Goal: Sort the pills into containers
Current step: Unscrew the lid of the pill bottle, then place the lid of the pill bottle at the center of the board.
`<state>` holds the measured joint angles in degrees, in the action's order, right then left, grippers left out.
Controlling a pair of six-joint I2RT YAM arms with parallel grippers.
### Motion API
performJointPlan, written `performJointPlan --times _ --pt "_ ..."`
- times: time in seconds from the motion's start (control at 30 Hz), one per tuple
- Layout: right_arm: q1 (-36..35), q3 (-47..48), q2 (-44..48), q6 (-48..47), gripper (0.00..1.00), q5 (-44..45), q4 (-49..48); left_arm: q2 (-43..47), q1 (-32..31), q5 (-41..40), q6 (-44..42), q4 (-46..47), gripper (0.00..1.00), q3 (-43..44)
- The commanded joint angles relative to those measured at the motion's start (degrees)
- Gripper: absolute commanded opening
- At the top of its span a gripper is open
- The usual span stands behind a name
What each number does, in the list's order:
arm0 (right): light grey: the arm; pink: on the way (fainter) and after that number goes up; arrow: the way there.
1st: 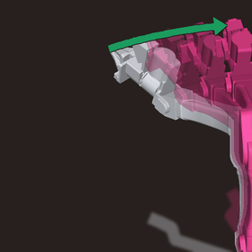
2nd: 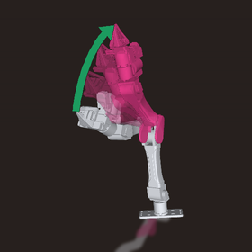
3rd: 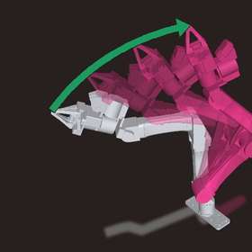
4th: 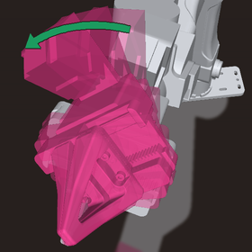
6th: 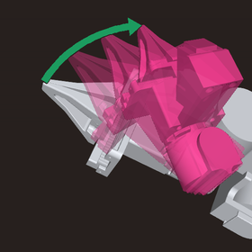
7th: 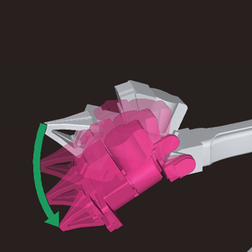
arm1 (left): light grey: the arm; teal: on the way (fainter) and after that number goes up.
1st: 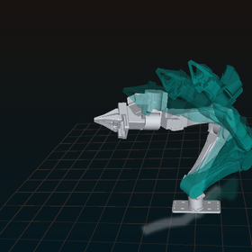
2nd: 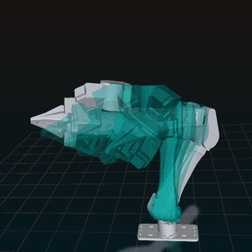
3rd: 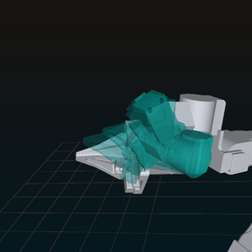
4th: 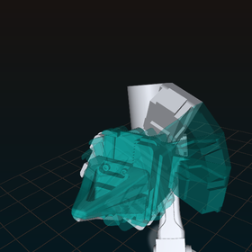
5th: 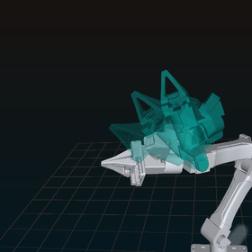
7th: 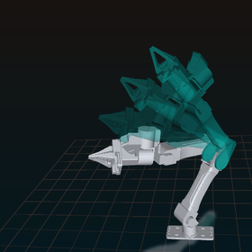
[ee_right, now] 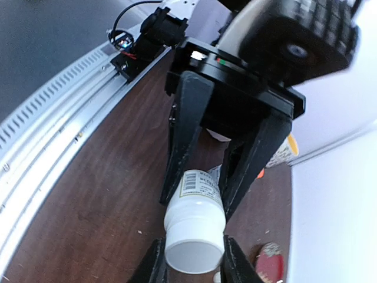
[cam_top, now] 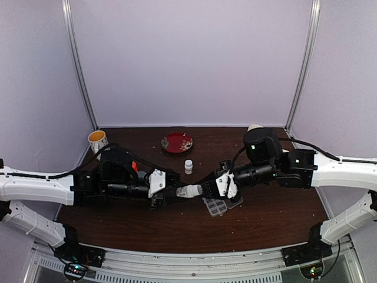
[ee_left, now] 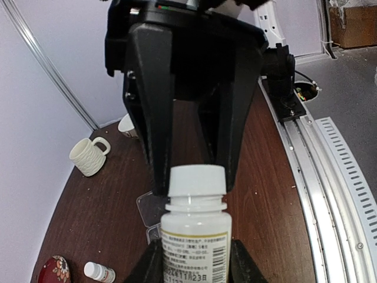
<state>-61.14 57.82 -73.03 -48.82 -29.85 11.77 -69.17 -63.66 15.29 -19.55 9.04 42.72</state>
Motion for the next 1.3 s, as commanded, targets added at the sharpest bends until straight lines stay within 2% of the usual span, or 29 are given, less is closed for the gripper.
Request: performJointPlan --times 0.0,0.13,0.23,0.37,0.47,0.53,0.6,0.67,0.73,0.83,0.97,1.13,1.27 --pt "-0.7 -0.9 0.4 -38.2 0.0 0.9 -2.3 0.5 0.6 -0.9 2.9 4.9 0.04 -0.7" --pt "-0.8 -4.2 2.8 -42.1 0.0 4.2 -9.8 0.6 1.6 0.5 5.5 4.9 0.05 -1.6" --pt "-0.6 -5.4 5.0 -42.3 0.0 5.4 -11.5 1.3 2.2 1.6 6.0 5.7 0.05 -3.0" --pt "-0.6 -7.8 7.8 -41.0 0.0 5.9 -14.1 2.1 3.5 4.2 6.8 4.8 0.04 -4.0" --pt "-0.5 -7.1 8.8 -36.4 0.0 6.5 -12.4 2.9 3.8 4.1 6.8 4.6 0.04 -4.6" --pt "-0.5 -7.0 9.4 -23.2 0.0 7.1 -11.0 3.9 3.9 2.9 6.7 5.2 0.04 -5.2" --pt "-0.6 -7.2 10.5 -1.2 0.0 10.7 -13.3 5.0 3.8 2.2 6.7 6.6 0.04 -6.3" --pt "-0.6 -6.6 11.1 19.4 0.0 19.9 -13.2 6.0 3.8 1.1 6.6 7.9 0.04 -7.4" --pt "-0.6 -4.7 10.5 33.9 0.0 31.9 -5.3 6.8 3.8 -0.8 7.3 9.2 0.04 -8.7" --pt "-0.1 -0.6 8.3 45.9 0.0 43.4 10.7 6.9 3.8 -2.1 7.3 8.8 0.04 -9.0" --pt "6.6 0.7 5.5 59.5 0.0 43.2 24.7 5.9 3.8 -3.1 8.1 9.1 0.04 -9.1" --pt "21.1 -3.6 2.1 69.0 0.0 35.8 26.6 3.1 3.8 -3.6 10.8 11.2 0.03 -8.9" --pt "27.7 -7.5 -4.1 71.3 0.02 26.5 22.3 0.2 3.8 -4.1 13.2 11.5 0.02 -7.7"
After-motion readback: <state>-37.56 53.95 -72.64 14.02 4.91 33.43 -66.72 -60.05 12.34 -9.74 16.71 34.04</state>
